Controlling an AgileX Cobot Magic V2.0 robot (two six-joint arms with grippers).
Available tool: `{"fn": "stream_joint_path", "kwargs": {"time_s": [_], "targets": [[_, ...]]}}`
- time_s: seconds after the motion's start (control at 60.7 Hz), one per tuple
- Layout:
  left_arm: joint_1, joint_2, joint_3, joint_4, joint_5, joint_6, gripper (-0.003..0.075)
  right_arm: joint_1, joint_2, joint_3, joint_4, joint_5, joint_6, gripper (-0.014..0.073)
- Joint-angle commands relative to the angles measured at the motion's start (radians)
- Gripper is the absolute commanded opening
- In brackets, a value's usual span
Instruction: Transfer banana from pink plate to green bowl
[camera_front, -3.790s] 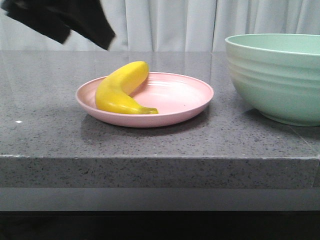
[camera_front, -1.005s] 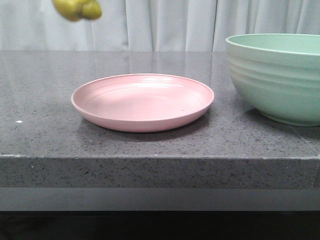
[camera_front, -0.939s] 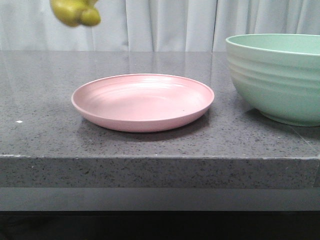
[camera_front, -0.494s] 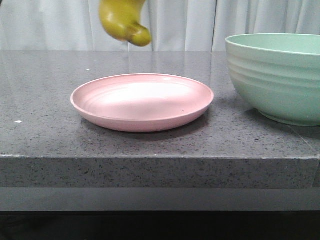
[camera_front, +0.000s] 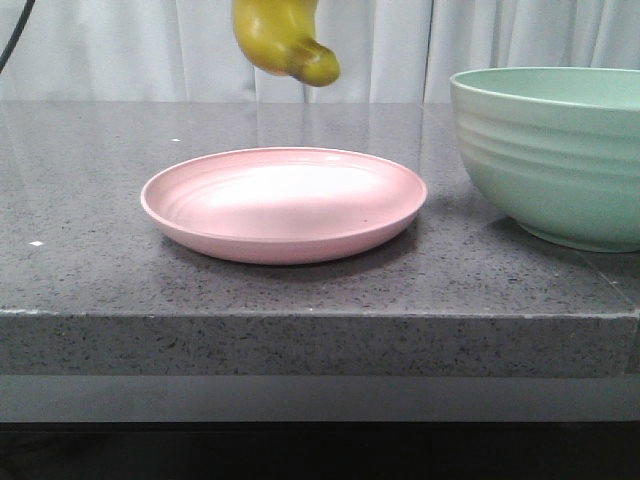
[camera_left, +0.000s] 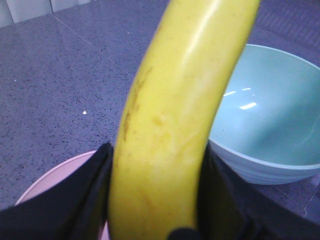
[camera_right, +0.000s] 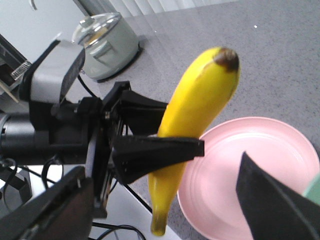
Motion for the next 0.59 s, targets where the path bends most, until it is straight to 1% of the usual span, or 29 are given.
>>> {"fn": "stream_joint_path", "kwargs": {"time_s": [0.0,0.181,0.428,0.577], "targets": [[-0.011,-0.028,-0.031,-0.005,-0.101,-0.001,0.0195,0.026,0.026,-0.052,0.083,-0.025,-0.034,0.0598],[-0.011,-0.028,-0.031,-0.005,-0.114,-0.001,0.0195,0.079,0.08,-0.076,0.081,-0.112,-0.049,0.0598],[-0.011,-0.028,-0.031,-0.005,-0.122,-0.001,0.0195,0.132,0.154,-0.119,0.1,-0.17,-0.058,0.0598],[-0.011,-0.028,-0.031,-0.005,-0.122,-0.001,0.0186,0.204,0.223,-0.155,0.129,-0.213,-0.081,0.0598]]}}
